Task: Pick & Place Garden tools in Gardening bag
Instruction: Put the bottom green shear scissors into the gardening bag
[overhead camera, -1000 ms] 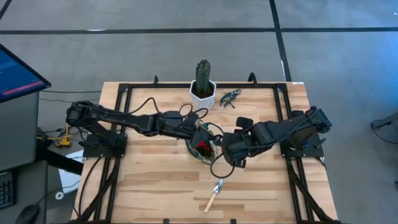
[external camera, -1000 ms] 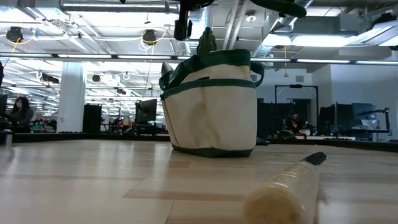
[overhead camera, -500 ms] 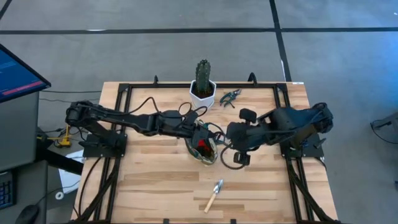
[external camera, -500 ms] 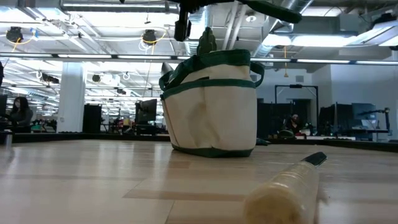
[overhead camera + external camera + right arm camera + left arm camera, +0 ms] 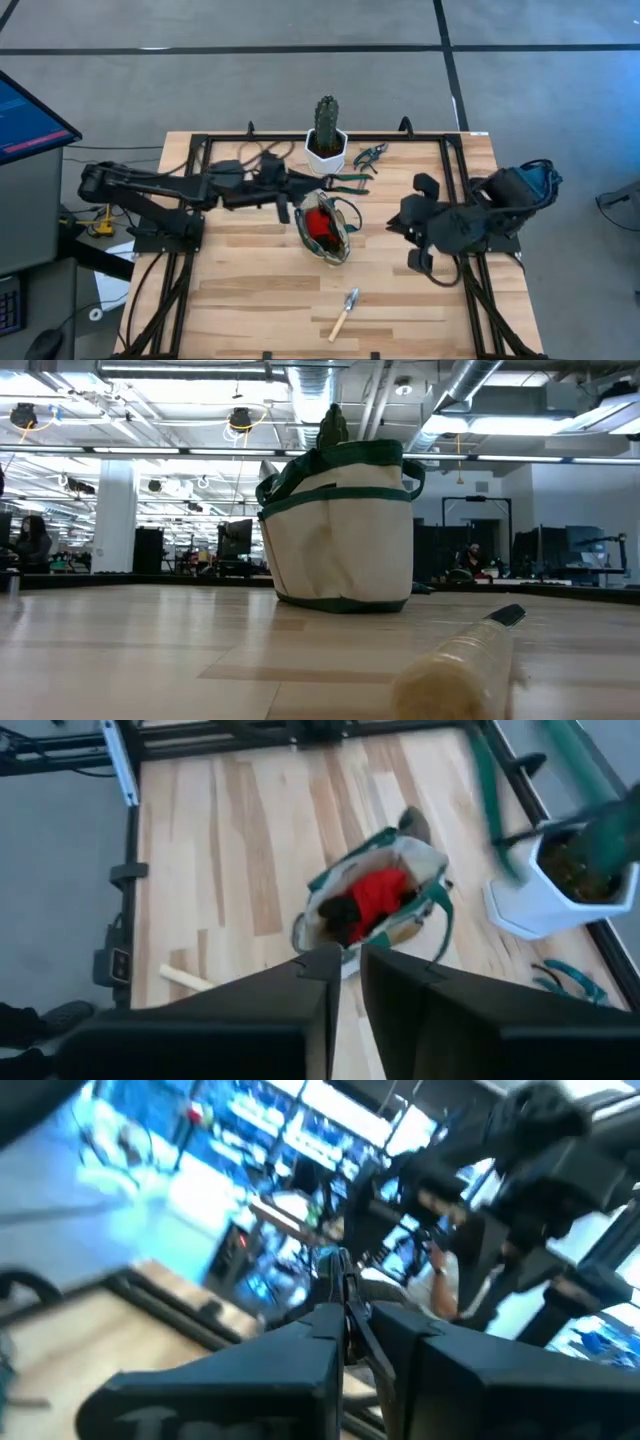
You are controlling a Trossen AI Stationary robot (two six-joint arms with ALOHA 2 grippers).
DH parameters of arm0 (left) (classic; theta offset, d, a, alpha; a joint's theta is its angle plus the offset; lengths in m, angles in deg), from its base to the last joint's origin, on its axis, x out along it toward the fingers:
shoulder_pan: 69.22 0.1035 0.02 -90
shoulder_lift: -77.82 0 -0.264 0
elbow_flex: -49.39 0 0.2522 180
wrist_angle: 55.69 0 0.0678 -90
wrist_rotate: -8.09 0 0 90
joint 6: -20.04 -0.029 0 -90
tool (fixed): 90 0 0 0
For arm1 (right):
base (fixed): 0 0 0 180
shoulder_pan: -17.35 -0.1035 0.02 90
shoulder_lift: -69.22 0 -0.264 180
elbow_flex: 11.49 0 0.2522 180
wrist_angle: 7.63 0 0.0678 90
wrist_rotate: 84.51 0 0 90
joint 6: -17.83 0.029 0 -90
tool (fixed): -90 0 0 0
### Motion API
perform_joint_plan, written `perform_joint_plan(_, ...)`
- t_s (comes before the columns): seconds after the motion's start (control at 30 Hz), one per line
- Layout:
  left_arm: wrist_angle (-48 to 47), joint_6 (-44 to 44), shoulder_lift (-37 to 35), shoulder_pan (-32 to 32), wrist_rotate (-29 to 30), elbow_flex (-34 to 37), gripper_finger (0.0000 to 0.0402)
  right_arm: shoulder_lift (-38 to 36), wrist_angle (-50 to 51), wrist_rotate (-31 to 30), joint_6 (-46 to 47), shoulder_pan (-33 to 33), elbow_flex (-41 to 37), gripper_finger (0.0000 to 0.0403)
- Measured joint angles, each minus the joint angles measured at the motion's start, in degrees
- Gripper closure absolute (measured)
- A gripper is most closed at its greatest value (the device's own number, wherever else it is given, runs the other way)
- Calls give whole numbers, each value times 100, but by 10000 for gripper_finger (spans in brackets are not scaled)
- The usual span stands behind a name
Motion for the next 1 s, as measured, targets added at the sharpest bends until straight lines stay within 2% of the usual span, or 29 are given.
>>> perform_joint_plan(0.13,26,-483,-353,-136,396,0,391,26,-175,-271,9,-313,-103,375)
perform_joint_plan(0.3,55,-678,-670,-222,421,0,390,-23,-360,-259,288,-580,-669,388)
perform_joint_plan(0.47,48,-747,-747,-339,417,0,391,-438,-648,-258,367,-824,-1158,400)
perform_joint_plan(0.57,38,-786,-728,-342,416,0,391,-834,-1456,-244,-226,-838,-1425,401)
perform_joint_plan(0.77,73,-791,-694,-342,419,2,391,-1794,-3492,216,-2160,-700,-2268,402)
perform_joint_plan(0.9,159,-792,-695,-342,416,2,391,-2534,-5001,676,-3022,-493,-3327,401)
perform_joint_plan(1.0,261,-960,-695,-342,418,2,391,-3025,-6010,982,-3172,-304,-4404,402)
